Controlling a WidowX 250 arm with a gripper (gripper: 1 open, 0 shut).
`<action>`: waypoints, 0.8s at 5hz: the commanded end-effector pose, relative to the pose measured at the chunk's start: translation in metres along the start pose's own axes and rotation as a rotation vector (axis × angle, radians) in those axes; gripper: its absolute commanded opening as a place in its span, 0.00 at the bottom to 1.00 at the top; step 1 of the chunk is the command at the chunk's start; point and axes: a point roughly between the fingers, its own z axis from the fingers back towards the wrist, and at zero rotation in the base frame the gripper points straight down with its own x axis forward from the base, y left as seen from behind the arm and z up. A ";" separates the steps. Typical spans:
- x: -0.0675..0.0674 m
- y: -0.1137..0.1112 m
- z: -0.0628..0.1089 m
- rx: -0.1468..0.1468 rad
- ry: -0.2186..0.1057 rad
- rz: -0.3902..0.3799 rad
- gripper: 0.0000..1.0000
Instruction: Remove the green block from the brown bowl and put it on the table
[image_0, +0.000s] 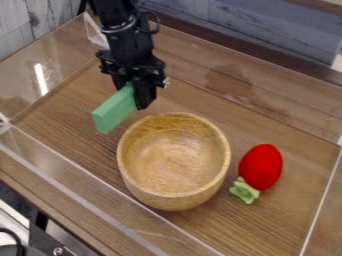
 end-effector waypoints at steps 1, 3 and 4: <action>0.014 -0.001 0.008 0.021 -0.044 -0.019 0.00; 0.015 -0.003 0.007 0.017 -0.041 -0.021 0.00; 0.016 -0.003 0.006 0.015 -0.040 -0.020 0.00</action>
